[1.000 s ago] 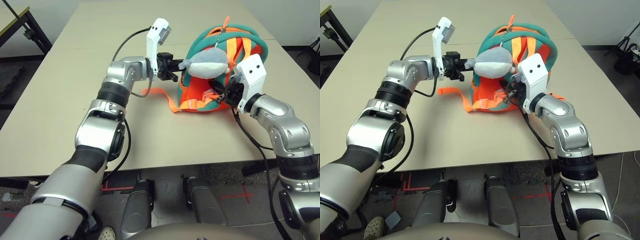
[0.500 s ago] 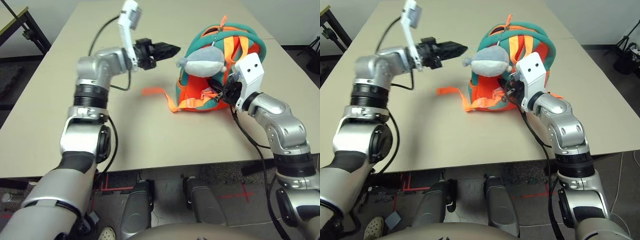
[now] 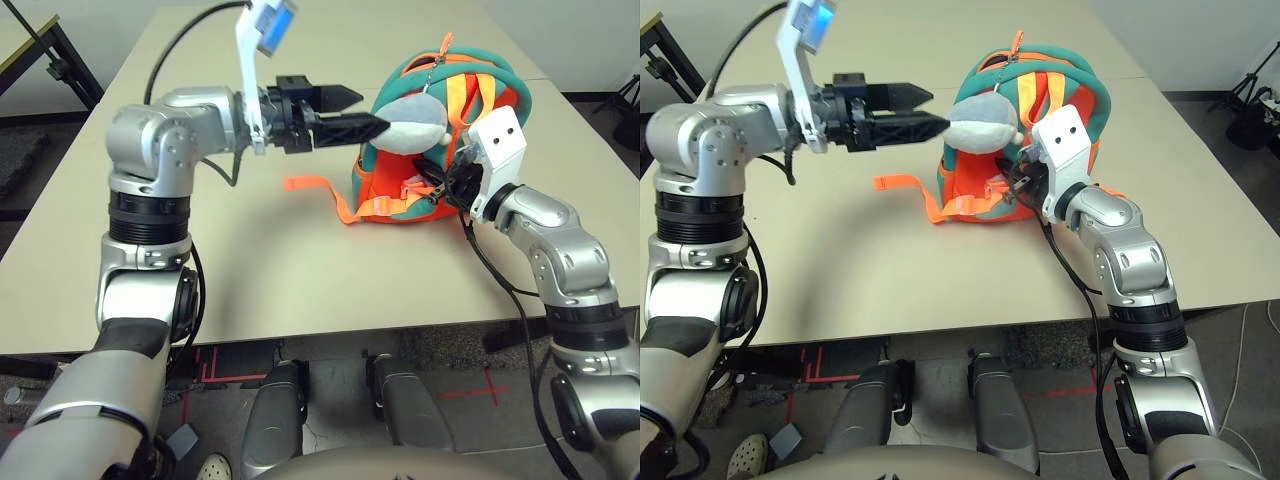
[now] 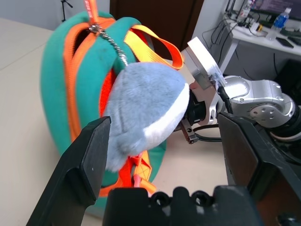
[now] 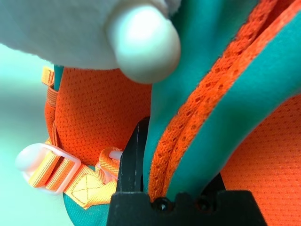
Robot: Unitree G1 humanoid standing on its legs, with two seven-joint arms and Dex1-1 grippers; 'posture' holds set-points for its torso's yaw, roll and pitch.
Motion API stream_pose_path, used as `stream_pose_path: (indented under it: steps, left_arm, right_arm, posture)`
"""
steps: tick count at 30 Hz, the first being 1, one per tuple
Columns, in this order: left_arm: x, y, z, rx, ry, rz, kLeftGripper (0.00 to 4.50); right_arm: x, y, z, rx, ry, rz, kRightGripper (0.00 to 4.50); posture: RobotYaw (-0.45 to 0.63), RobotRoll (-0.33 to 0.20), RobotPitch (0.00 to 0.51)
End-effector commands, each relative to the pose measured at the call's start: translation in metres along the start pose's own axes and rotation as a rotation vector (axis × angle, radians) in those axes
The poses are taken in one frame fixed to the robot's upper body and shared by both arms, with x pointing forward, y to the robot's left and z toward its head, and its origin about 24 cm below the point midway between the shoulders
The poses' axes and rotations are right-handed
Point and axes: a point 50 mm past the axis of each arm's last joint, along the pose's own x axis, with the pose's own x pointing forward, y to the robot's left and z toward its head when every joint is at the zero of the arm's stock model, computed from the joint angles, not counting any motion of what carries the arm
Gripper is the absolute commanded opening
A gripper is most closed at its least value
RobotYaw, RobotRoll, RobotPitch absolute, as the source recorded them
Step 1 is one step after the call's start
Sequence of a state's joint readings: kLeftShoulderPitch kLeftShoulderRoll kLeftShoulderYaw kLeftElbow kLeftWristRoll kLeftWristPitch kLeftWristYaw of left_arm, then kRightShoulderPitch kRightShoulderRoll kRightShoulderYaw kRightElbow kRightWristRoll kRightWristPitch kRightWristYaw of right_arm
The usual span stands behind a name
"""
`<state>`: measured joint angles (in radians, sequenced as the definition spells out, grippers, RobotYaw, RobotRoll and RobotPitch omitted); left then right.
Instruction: Put the pencil case into the backpack and zip it.
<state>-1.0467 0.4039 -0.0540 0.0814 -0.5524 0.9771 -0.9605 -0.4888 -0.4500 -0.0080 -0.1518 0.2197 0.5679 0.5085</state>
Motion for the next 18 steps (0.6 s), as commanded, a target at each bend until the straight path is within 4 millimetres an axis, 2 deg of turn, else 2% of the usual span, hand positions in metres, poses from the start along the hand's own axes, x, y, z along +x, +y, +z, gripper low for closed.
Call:
stream_pose_path:
  steps: [1,8,18]
  left_arm:
    - [0.019,-0.001,-0.007,0.068,0.054,0.017,4.50]
    - [0.040,0.010,-0.012,0.141,0.071,0.091,4.50]
    - [0.055,0.019,-0.016,0.192,0.078,0.161,4.50]
  right_arm:
    - [0.003,0.004,-0.008,0.013,0.030,0.015,0.38]
    - [0.001,0.004,-0.008,0.014,0.027,0.006,0.38]
    - [0.001,0.004,-0.008,0.018,0.026,0.001,0.38]
  posture:
    - [-0.15,0.000,0.122]
    - [-0.17,0.000,0.118]
    - [-0.17,0.000,0.118]
